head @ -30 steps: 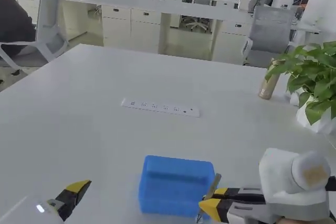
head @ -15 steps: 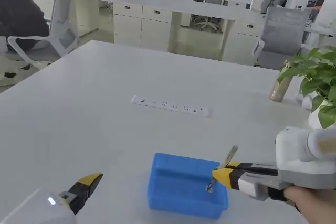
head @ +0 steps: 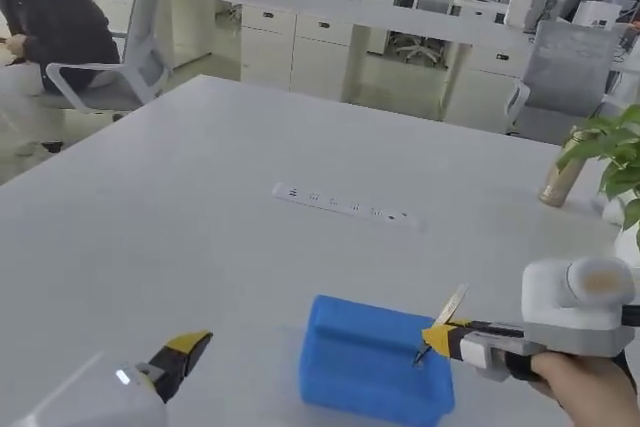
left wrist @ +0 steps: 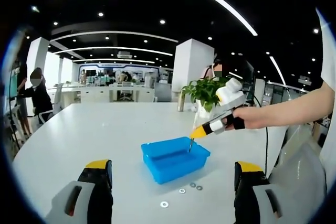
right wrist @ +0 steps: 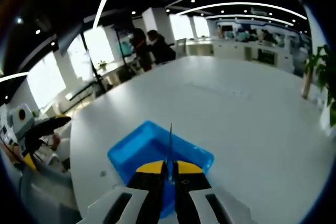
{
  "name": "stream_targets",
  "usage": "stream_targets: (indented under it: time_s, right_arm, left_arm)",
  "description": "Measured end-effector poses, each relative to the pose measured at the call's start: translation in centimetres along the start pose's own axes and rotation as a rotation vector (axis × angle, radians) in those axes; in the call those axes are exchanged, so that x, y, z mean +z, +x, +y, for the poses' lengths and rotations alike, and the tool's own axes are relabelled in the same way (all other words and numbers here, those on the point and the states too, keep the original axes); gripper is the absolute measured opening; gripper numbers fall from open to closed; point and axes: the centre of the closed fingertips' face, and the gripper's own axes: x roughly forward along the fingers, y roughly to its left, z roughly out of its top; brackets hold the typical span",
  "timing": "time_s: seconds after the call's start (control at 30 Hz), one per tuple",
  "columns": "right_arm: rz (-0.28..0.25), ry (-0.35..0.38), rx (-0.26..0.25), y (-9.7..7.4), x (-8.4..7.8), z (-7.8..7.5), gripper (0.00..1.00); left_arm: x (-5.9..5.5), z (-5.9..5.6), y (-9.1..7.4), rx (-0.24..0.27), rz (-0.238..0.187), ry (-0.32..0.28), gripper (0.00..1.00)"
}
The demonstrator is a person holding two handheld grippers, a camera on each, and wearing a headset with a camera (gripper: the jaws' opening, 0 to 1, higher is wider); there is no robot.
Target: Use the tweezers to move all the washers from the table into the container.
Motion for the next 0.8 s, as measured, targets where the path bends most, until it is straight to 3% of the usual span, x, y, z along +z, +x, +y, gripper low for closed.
stream_targets:
  time_s: [0.33,0.8]
  right_arm:
    - [0.048,-0.042,-0.017,1.4,-1.5,-0.1,0.03]
    - [0.055,-0.072,-0.020,1.5,-1.8,-0.1,0.03]
  left_arm:
    - [-0.2,0.1,0.1,0.001,0.012,-0.008,0.99]
    - [-0.2,0.3,0.1,0.006,0.013,-0.015,0.96]
